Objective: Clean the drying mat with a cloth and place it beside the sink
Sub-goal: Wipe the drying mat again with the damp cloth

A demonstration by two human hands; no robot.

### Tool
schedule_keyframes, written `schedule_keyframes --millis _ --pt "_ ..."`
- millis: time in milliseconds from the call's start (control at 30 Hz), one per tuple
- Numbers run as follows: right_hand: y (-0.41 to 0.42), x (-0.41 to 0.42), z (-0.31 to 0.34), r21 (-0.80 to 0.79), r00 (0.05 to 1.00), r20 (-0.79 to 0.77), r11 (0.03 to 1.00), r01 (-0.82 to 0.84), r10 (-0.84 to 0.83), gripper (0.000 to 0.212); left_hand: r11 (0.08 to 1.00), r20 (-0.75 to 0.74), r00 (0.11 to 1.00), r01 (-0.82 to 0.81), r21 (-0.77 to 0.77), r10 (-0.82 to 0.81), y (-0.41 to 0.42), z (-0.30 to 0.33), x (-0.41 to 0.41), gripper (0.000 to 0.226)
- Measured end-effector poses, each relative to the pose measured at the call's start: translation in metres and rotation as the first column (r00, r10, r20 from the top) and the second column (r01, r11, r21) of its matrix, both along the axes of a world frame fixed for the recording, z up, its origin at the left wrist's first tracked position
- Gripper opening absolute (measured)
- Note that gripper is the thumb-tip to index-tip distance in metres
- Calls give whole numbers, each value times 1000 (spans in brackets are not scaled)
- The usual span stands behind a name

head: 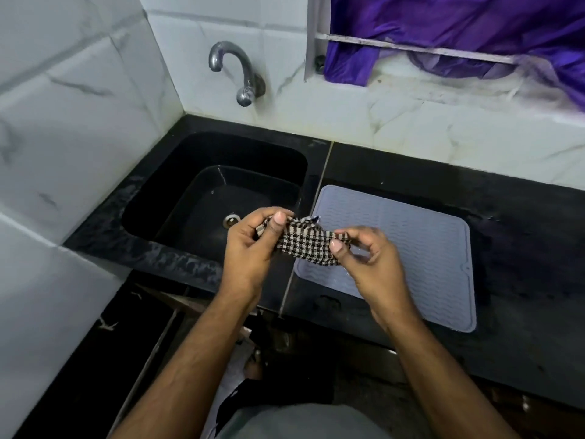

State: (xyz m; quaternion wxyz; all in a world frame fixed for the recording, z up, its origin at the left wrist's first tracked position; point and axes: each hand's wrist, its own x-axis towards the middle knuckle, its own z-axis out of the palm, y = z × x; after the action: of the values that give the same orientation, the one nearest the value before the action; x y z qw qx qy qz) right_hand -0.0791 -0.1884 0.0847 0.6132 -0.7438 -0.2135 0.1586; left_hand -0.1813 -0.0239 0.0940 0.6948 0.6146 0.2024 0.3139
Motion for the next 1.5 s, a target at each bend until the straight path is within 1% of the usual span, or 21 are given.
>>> schedule_keyframes --millis 100,167,233,300,367,400,433,467,533,700,767,833,900,1000,1067,1167,1233,1300,1400,1433,1500 --pt "-7 1 2 12 959 282 1000 -6 3 18 976 -22 991 -131 -176 129 -21 -1 -13 23" --pt "-10 0 5 75 922 382 992 -98 62 21 925 -54 984 -177 -337 168 -29 1 -21 25" --pt "-10 0 13 110 889 438 973 -203 136 25 899 -155 976 -201 -388 151 -33 2 -26 33" --pt "-5 3 20 95 874 456 967 -237 170 24 933 -343 920 -277 -230 189 -34 0 -29 49" --pt "2 6 28 54 885 437 977 -206 162 19 952 -436 848 -294 88 302 -32 -2 -34 56" --pt "7 6 33 43 894 418 979 -199 163 22 949 -399 864 -249 194 308 -30 -1 -36 52" --pt "11 7 38 39 902 394 977 -209 177 28 959 -334 911 -170 225 240 -28 4 -37 47" --pt "14 8 43 35 906 370 972 -233 204 36 976 -271 955 -63 209 120 -28 9 -36 45" --pt "19 10 52 16 899 344 956 -293 270 50 969 -189 980 108 222 -66 -27 18 -29 43" --pt "28 16 63 63 899 363 957 -284 243 54 919 -91 995 5 395 34 -16 37 -13 17" --pt "32 18 64 102 926 323 965 -240 196 48 858 -44 996 -40 512 72 -7 41 -8 12" --pt "36 20 64 146 951 237 960 -238 199 36 837 7 998 -59 544 66 -2 45 -1 6" --pt "39 23 66 130 955 192 959 -253 225 30 858 36 999 -43 512 29 4 47 7 4" --pt "41 34 65 -142 903 316 956 -257 290 47 950 87 996 -24 311 -4 16 43 19 7" --pt "45 40 68 -208 893 295 935 -287 340 47 968 105 994 -38 249 12 26 42 26 10" --pt "58 48 74 -91 923 225 949 -301 314 26 957 112 993 -52 287 21 42 44 37 9" --pt "68 50 77 33 950 201 968 -250 238 24 957 106 994 -63 283 34 54 46 44 11" --pt "80 52 80 148 979 153 976 -158 135 25 953 45 999 -13 301 -1 67 48 48 22" --pt "95 56 85 280 1000 26 960 -16 9 28 974 -64 980 195 112 -189 81 54 55 57" --pt "99 58 86 313 1000 -18 950 2 4 27 967 -51 966 255 25 -254 86 56 57 60" --pt "109 57 87 339 997 -75 941 14 12 27 937 30 945 326 -123 -325 98 61 60 50"
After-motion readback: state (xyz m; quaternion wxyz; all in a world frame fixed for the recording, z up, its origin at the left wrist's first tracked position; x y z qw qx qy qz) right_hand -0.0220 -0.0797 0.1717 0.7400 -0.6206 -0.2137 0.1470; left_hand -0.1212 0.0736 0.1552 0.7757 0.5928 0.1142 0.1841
